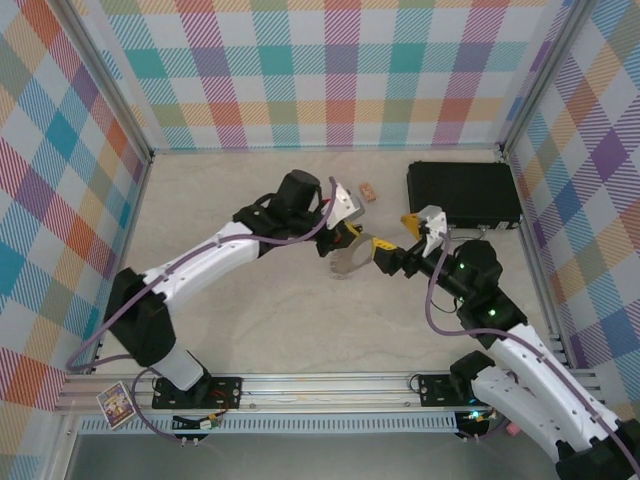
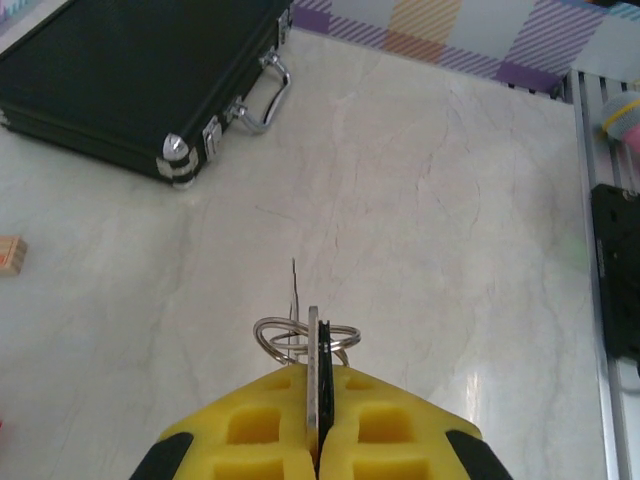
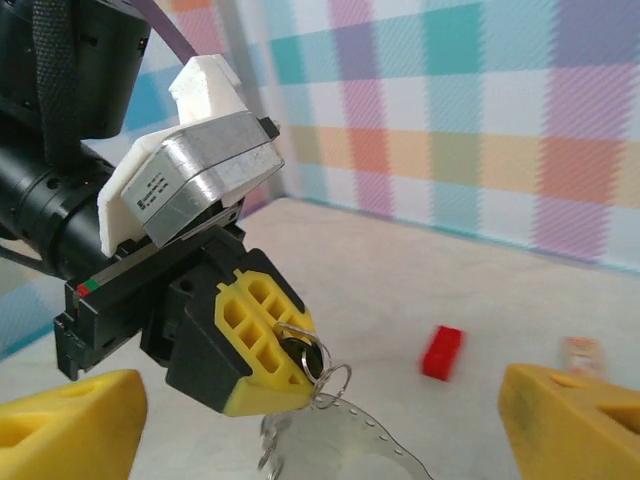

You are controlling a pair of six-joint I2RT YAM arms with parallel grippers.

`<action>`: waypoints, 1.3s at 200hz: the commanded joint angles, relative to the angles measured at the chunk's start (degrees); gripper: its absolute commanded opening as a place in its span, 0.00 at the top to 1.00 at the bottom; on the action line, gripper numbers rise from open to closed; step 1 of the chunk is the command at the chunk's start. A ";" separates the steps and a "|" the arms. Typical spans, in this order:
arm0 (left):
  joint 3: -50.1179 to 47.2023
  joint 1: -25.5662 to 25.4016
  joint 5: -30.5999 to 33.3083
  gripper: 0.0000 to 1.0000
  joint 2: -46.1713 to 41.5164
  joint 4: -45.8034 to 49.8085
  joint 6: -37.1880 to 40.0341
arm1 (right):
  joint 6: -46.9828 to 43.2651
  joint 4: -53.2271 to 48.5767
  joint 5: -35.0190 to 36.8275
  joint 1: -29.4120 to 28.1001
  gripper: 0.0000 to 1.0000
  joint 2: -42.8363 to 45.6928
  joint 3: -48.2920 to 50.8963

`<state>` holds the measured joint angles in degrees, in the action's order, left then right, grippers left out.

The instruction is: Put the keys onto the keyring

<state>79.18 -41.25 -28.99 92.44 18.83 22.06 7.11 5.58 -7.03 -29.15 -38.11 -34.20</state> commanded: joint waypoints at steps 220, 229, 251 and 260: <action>-15.79 2.62 11.16 1.00 0.52 8.23 13.13 | 3.59 2.00 13.19 0.58 0.01 2.35 5.39; -15.66 3.29 11.97 1.00 1.44 9.60 13.18 | 3.68 2.28 13.01 0.58 0.01 2.14 5.38; -14.29 3.87 13.43 1.00 3.23 12.91 13.55 | 3.59 2.64 12.75 0.59 0.01 1.77 5.40; -13.69 4.11 14.07 1.00 3.97 14.09 13.56 | 3.53 2.84 12.74 0.58 0.01 1.66 5.42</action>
<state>64.12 -37.95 -18.04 94.43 27.33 34.17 10.07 5.30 6.61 -28.82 -36.27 -29.65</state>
